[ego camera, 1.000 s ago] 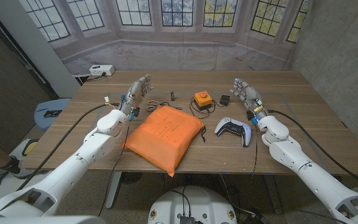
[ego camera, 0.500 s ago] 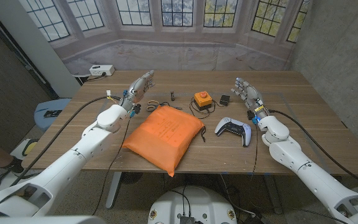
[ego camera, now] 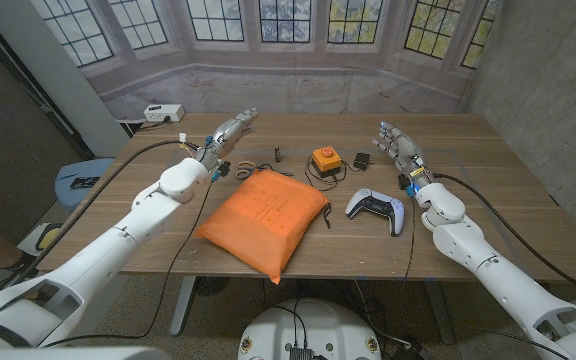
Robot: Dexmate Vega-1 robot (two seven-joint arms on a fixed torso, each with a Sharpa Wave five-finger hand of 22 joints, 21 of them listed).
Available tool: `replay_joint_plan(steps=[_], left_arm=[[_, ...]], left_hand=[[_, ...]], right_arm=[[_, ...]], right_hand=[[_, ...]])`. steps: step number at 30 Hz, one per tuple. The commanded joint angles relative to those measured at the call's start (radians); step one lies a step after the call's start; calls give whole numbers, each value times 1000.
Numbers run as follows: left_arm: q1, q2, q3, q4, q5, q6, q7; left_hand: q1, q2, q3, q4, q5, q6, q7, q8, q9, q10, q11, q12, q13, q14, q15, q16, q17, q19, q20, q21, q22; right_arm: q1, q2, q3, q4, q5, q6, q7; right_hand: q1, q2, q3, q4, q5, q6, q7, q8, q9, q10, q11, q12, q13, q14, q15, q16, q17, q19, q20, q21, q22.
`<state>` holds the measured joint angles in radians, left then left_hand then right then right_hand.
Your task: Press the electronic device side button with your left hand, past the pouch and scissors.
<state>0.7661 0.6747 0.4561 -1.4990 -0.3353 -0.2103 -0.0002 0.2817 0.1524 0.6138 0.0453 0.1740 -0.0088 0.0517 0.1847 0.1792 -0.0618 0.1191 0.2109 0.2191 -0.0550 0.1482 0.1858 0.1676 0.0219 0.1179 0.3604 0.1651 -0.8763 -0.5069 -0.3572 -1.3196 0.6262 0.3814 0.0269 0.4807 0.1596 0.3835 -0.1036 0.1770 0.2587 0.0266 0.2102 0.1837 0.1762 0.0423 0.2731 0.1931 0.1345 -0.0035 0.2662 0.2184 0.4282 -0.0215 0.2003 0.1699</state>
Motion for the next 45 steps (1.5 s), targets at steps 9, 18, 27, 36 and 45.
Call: replay_joint_plan(steps=[9, 18, 27, 36, 45], left_arm=[[-23, 52, 34, -90, 135, 62, 12], [-80, 51, 76, -91, 256, 55, 14], [-141, 25, 111, -48, 316, 18, -19], [-183, 24, 139, -56, 390, 17, -42], [-201, 33, 153, -78, 444, 19, -63]], left_hand=[[19, 0, 6, -23, 5, 37, -1, 12, 2, 40, -33, 17, -5, 20, -18, 1, 3, 17, 14, -14, 6], [23, 1, 12, -38, 4, 84, -23, 19, 2, 83, -98, 25, -16, 53, -73, 3, 2, 35, 16, -28, 8], [18, 1, 13, -38, 3, 100, -32, 19, 2, 105, -117, 27, -21, 64, -96, 3, 3, 39, 17, -36, 8], [14, 0, 15, -40, 3, 130, -62, 22, 2, 136, -146, 31, -26, 69, -94, -1, 3, 40, 16, -48, 8], [6, 0, 14, -37, 2, 158, -76, 27, 2, 150, -155, 30, -29, 67, -88, -2, 4, 36, 29, -58, 9]], right_arm=[[22, -30, -4, 1, 13, -32, 50], [15, -35, 3, -11, 13, -32, 38], [17, -33, 10, -6, 11, -19, 31], [22, -28, 15, 8, 15, -5, 38], [24, -28, 17, 16, 20, -2, 48]], right_hand=[[7, -2, 1, -10, 7, -23, -7, -16, 6, -18, -9, -24, 4, -22, 2, -15, -1, -16, -5, -10, 1], [8, -7, -3, -15, 6, -20, 4, -15, 5, -14, -5, -28, 3, -17, 6, -16, -3, -15, -5, -9, 1], [12, -8, -3, -20, 7, -17, 0, -14, 4, -10, -15, -33, 1, -19, 3, -19, -5, -15, -6, -9, 1], [13, -8, -4, -23, 7, -14, -10, -14, 4, -5, -25, -37, -2, -20, -4, -21, -6, -16, -7, -9, 1], [15, -7, -5, -26, 7, -16, -12, -15, 4, -6, -28, -43, -3, -24, -12, -24, -7, -18, -8, -9, 1]])
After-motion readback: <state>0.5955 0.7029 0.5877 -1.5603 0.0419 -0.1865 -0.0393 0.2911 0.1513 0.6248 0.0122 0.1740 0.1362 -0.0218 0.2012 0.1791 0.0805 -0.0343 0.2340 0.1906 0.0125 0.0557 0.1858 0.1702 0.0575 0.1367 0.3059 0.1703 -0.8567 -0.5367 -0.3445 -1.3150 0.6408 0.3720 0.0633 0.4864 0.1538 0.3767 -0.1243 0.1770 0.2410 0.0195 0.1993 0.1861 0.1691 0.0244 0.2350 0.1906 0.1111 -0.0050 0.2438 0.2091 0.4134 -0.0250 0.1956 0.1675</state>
